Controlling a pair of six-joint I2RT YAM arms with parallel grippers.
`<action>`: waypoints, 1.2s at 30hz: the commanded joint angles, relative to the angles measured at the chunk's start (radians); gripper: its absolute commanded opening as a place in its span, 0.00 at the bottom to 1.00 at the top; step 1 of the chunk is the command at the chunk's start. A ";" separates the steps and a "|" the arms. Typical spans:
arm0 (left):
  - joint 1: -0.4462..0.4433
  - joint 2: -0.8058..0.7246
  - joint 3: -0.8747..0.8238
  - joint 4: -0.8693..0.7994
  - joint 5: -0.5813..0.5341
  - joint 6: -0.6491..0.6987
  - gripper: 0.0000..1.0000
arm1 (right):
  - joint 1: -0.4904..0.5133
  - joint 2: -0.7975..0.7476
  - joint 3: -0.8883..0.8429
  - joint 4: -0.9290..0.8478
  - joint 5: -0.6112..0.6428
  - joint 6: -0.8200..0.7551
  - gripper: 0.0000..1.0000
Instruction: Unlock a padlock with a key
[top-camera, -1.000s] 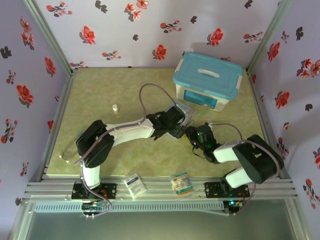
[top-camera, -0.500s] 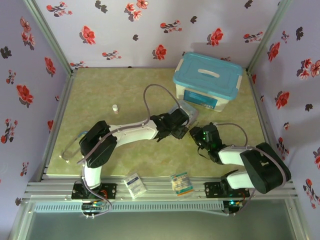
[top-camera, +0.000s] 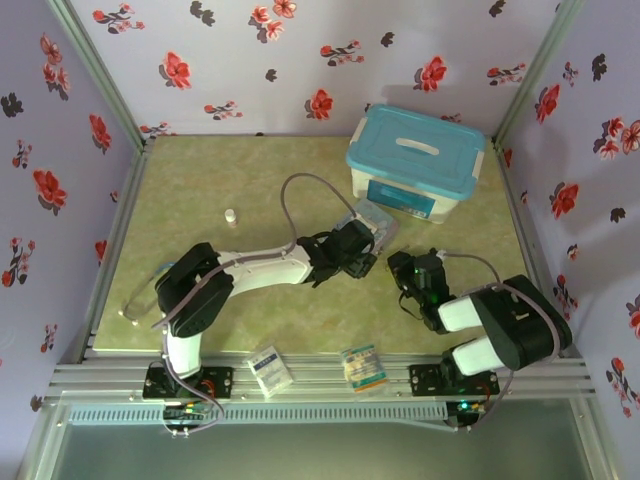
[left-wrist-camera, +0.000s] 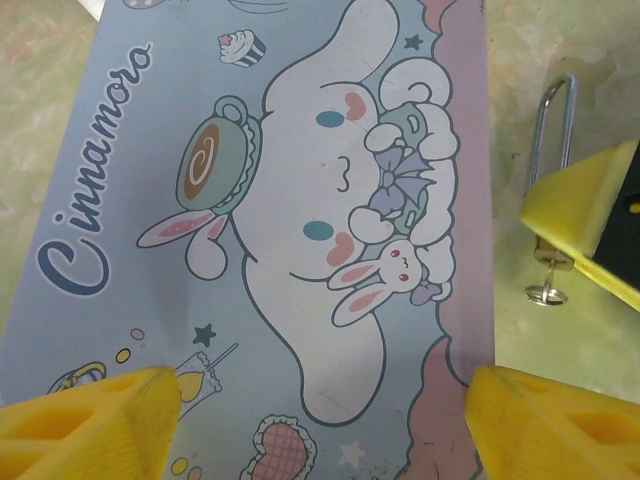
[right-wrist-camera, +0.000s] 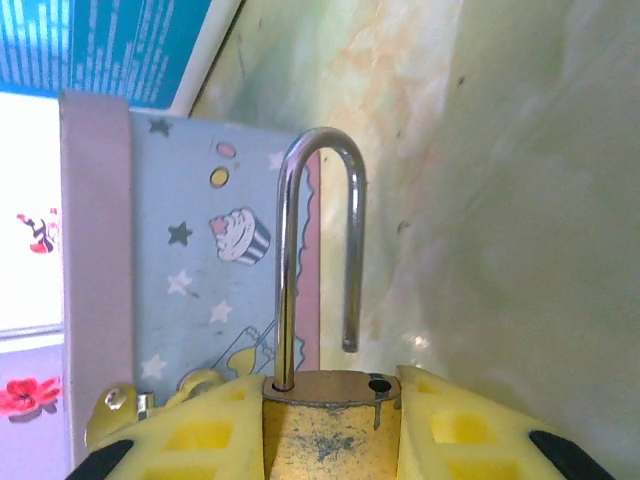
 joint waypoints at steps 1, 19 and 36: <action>0.015 0.120 -0.114 -0.262 -0.010 0.022 0.77 | 0.001 0.023 0.017 0.164 0.074 0.045 0.12; 0.179 0.086 -0.095 -0.321 -0.071 -0.046 0.77 | -0.117 -0.186 0.274 -0.932 -0.496 -0.500 0.15; 0.277 -0.071 -0.111 -0.281 -0.087 0.030 0.78 | -0.140 -0.138 0.427 -1.215 -0.537 -0.662 0.15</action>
